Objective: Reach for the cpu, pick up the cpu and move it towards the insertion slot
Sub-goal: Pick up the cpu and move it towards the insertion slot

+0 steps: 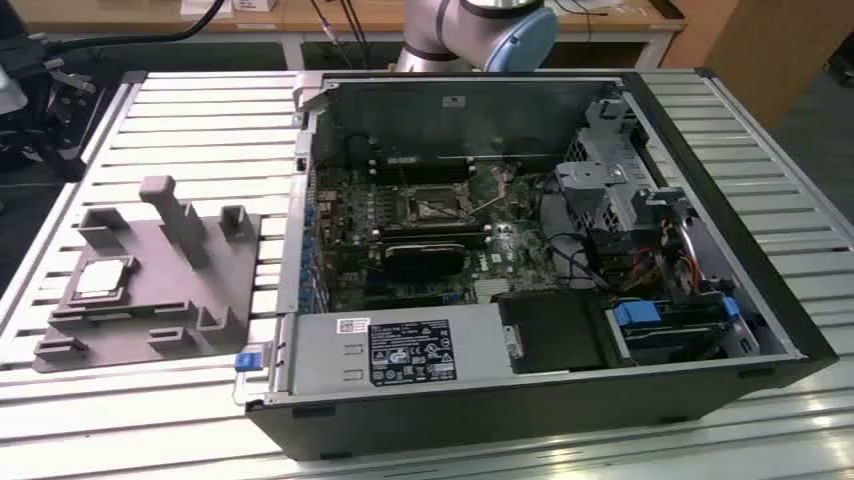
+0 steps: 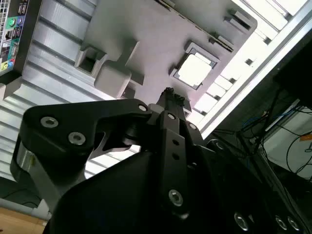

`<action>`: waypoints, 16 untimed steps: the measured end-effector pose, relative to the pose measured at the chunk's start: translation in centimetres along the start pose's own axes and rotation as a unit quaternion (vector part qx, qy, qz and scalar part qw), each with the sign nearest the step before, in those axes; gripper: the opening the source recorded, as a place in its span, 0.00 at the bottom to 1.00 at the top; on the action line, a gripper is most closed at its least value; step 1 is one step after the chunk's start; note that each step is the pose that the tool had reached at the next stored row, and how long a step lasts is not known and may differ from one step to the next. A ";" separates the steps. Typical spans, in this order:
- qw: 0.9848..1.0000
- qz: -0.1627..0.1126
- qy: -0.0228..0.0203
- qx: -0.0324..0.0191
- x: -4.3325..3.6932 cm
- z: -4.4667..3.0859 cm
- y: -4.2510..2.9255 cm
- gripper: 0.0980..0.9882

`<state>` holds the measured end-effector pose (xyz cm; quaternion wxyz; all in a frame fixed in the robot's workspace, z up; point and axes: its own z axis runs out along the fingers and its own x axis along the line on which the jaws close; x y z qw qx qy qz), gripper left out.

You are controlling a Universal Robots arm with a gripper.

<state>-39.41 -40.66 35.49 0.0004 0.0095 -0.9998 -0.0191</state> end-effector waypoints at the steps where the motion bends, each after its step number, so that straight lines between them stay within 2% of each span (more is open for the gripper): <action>1: 1.000 0.000 0.000 0.000 0.00 0.00 0.00 0.01; 8: 1.000 0.000 0.000 0.000 0.07 0.11 0.00 0.01; 16: 1.000 0.000 -0.001 0.000 0.57 0.51 -0.01 0.01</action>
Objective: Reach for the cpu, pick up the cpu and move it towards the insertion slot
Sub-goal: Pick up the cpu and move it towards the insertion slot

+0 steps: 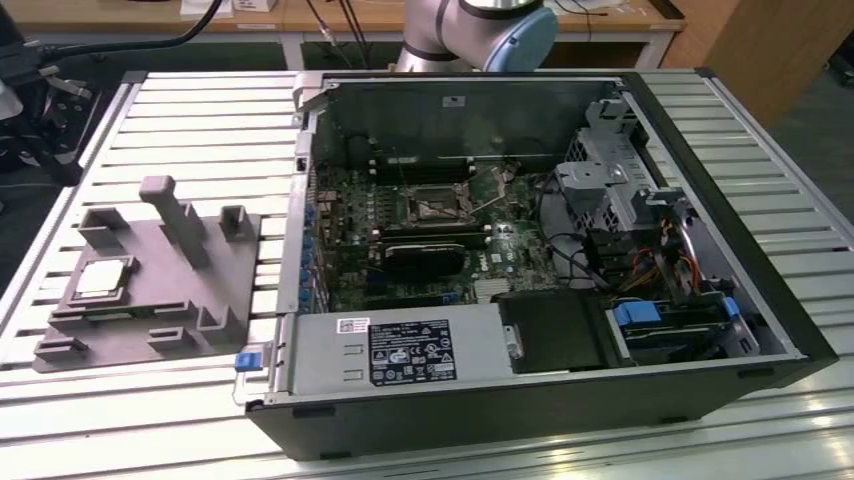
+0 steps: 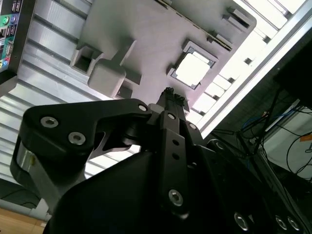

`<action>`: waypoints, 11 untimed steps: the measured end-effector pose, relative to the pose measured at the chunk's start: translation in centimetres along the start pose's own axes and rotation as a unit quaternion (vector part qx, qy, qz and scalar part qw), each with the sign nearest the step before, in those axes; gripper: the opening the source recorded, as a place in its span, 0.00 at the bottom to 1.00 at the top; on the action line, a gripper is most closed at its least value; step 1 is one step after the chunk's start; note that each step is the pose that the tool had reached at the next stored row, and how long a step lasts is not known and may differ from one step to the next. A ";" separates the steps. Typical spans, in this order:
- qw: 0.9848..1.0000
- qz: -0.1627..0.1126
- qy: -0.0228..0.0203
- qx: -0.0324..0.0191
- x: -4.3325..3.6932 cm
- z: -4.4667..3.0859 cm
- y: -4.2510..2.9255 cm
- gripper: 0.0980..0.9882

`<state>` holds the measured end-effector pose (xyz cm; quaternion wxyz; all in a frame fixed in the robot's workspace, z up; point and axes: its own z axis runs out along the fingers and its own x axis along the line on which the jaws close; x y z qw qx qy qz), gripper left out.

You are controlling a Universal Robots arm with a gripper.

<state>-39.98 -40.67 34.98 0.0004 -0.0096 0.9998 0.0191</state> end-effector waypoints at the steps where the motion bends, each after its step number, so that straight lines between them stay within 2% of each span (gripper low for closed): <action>1: 1.000 0.000 0.000 0.000 0.03 0.06 0.00 0.01; 11: 1.000 0.000 0.000 0.000 0.16 0.72 -0.02 0.01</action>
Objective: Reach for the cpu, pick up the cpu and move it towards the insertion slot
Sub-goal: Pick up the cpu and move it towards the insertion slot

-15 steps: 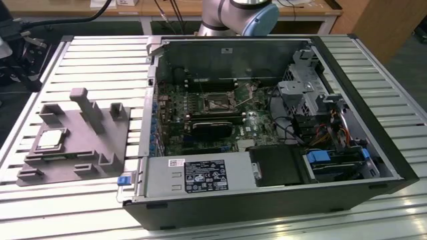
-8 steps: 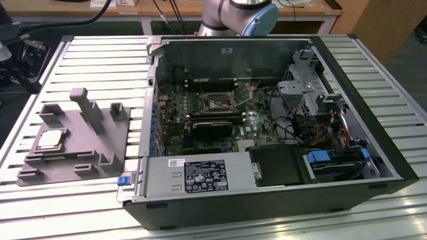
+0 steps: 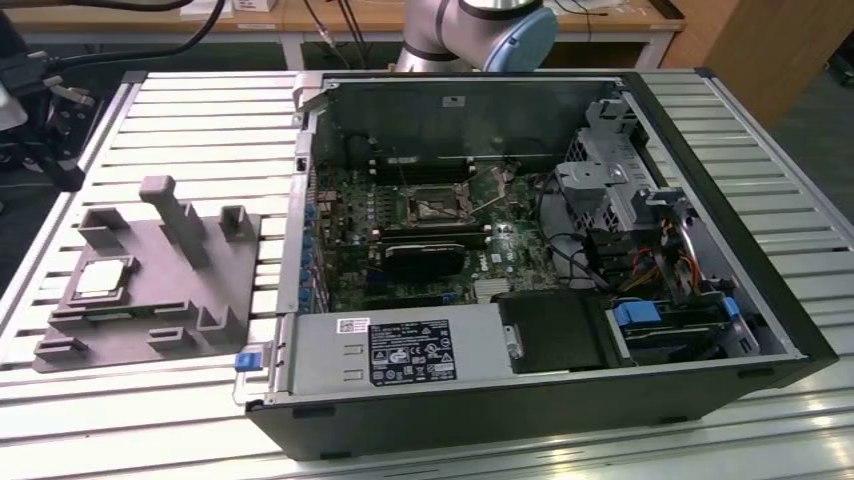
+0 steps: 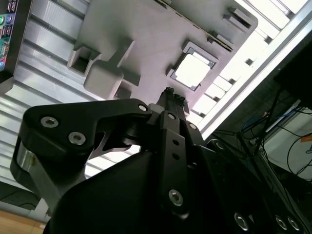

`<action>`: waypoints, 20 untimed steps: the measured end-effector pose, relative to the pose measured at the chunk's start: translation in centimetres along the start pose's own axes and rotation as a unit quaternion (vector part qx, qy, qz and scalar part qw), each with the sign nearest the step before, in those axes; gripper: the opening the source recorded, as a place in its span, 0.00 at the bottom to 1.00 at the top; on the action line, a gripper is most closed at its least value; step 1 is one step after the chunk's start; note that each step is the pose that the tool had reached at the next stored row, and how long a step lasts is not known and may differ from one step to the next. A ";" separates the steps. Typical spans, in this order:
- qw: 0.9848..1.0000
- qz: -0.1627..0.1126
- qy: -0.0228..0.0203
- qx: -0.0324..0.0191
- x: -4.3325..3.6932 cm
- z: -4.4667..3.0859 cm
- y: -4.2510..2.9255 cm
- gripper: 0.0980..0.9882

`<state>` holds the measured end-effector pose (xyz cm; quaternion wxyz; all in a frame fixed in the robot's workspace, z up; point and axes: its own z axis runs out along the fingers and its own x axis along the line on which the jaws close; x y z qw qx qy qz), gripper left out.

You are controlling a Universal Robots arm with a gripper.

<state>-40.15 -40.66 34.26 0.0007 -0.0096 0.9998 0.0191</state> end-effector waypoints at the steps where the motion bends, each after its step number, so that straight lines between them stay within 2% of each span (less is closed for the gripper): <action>1: 1.000 0.000 0.000 0.000 0.01 0.07 0.00 0.01; 20: 1.000 0.000 0.000 0.000 0.13 1.35 -0.05 0.01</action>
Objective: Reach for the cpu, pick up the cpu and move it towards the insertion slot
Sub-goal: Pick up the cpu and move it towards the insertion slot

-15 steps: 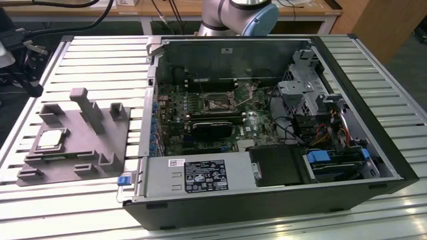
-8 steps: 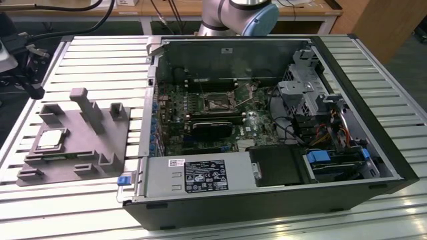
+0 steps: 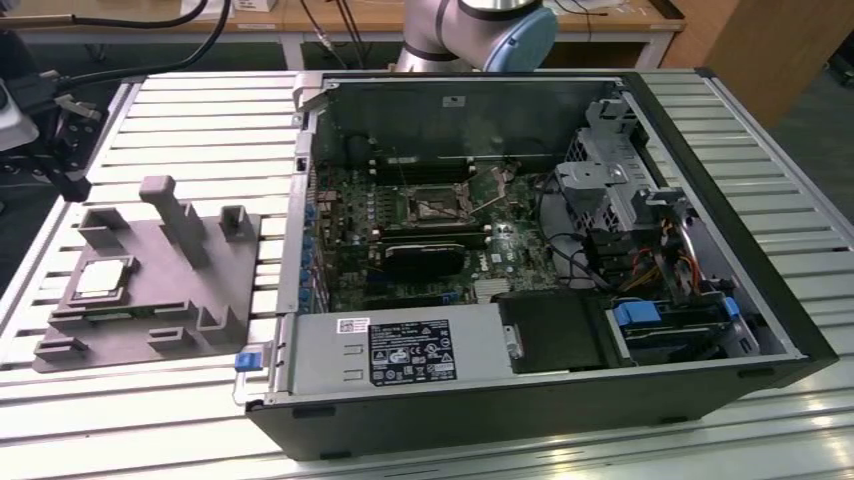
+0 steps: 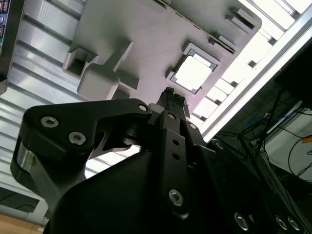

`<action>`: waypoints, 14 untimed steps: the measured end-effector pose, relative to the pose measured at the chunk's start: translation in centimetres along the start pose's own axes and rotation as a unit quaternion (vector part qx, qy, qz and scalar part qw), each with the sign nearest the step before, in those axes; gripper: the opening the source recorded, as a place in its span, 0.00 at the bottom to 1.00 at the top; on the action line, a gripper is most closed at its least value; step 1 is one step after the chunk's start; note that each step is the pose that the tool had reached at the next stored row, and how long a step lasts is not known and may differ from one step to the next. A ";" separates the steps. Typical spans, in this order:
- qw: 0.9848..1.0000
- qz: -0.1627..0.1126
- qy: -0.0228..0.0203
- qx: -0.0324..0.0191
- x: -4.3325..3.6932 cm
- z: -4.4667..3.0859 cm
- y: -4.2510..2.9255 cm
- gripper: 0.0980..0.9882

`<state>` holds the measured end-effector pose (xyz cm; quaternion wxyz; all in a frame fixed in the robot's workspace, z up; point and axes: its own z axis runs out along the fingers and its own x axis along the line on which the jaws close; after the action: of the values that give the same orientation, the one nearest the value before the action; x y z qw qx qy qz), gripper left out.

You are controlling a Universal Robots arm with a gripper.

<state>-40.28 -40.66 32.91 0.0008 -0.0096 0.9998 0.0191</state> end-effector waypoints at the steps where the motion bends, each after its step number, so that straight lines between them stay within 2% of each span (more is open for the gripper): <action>1: 1.000 0.000 0.000 0.000 0.02 0.05 0.00 0.01; 14: 1.000 0.000 0.000 0.000 0.27 0.64 -0.02 0.01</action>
<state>-40.54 -40.66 32.26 0.0008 -0.0096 0.9998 0.0191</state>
